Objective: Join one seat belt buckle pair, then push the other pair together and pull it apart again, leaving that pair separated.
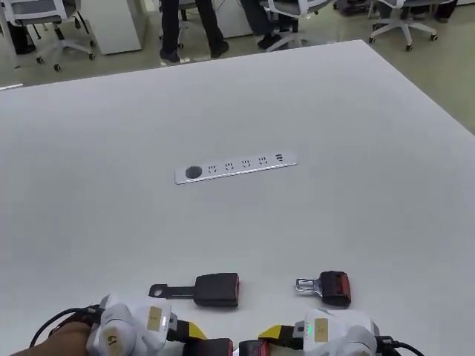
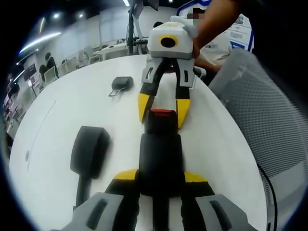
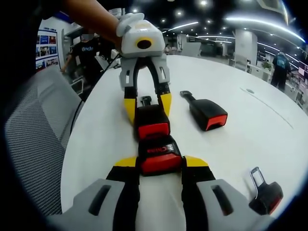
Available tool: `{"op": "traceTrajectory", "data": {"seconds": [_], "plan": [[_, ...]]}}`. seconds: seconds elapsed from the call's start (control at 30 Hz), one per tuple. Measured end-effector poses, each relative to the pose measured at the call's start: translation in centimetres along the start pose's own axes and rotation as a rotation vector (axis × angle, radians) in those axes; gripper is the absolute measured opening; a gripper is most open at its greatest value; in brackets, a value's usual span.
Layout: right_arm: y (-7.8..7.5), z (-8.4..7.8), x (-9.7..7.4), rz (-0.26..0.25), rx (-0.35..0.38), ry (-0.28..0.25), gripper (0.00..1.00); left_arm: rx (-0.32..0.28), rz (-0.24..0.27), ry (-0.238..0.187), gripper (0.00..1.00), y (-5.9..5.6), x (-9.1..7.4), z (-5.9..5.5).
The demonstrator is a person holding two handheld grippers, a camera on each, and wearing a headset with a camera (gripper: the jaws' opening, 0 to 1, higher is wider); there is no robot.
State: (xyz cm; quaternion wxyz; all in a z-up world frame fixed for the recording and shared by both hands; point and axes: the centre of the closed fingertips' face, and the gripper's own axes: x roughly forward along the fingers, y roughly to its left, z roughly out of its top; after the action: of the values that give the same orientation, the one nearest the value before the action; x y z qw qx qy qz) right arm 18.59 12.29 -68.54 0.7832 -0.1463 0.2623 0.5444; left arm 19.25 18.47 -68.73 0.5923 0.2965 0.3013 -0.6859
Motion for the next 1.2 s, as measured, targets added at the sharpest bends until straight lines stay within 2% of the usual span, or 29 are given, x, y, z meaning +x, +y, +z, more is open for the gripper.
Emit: {"op": "traceTrajectory", "data": {"seconds": [0.13,0.3,0.5,0.53,0.7,0.77,0.8,0.83,0.87,0.93,0.97,1.03,1.1,1.2], "plan": [[0.0,-0.1,0.0,-0.007,0.008,-0.014,0.32,-0.003,0.002,-0.003,0.33,0.0,0.0,-0.1],[0.0,-0.1,0.1,-0.005,0.009,-0.008,0.32,0.0,0.009,0.002,0.34,-0.1,0.0,-0.1],[0.2,0.0,0.1,-0.023,-0.002,-0.007,0.33,0.018,0.01,0.033,0.34,-0.2,0.1,-0.1],[0.2,0.0,0.1,-0.023,0.005,-0.004,0.33,0.025,0.013,0.044,0.34,-0.2,0.1,-0.1],[0.1,-0.1,0.1,-0.02,0.007,0.012,0.34,0.018,0.017,0.041,0.34,-0.1,0.1,-0.2],[0.1,-0.1,0.0,-0.019,-0.015,0.023,0.34,0.013,0.02,0.044,0.35,-0.1,0.1,-0.2],[0.0,-0.1,0.0,-0.029,0.002,0.031,0.35,0.013,0.023,0.049,0.35,-0.1,0.2,-0.2],[-0.2,-0.4,-0.2,-0.047,0.041,0.047,0.37,0.01,0.025,0.055,0.35,-0.1,0.2,-0.3],[-0.4,0.0,-0.4,-0.044,0.042,0.029,0.41,0.002,0.029,0.059,0.35,0.0,0.2,-0.3],[-0.8,0.7,-1.0,-0.071,0.067,-0.003,0.52,-0.078,0.038,0.082,0.36,-0.2,0.0,-0.4],[-0.9,1.0,-1.4,-0.072,0.069,-0.02,0.55,-0.076,0.03,0.085,0.4,-0.4,-0.1,-0.4],[-0.9,1.4,-2.2,-0.079,0.05,-0.035,0.59,-0.079,0.012,0.058,0.47,-1.1,-0.5,-0.1],[-1.0,1.3,-2.7,-0.083,0.049,-0.036,0.63,-0.1,0.01,0.032,0.56,-1.4,-0.9,0.2],[-1.4,0.9,-4.0,-0.098,0.042,-0.024,0.62,-0.114,0.048,-0.018,0.57,-0.8,-1.9,1.3]]}}
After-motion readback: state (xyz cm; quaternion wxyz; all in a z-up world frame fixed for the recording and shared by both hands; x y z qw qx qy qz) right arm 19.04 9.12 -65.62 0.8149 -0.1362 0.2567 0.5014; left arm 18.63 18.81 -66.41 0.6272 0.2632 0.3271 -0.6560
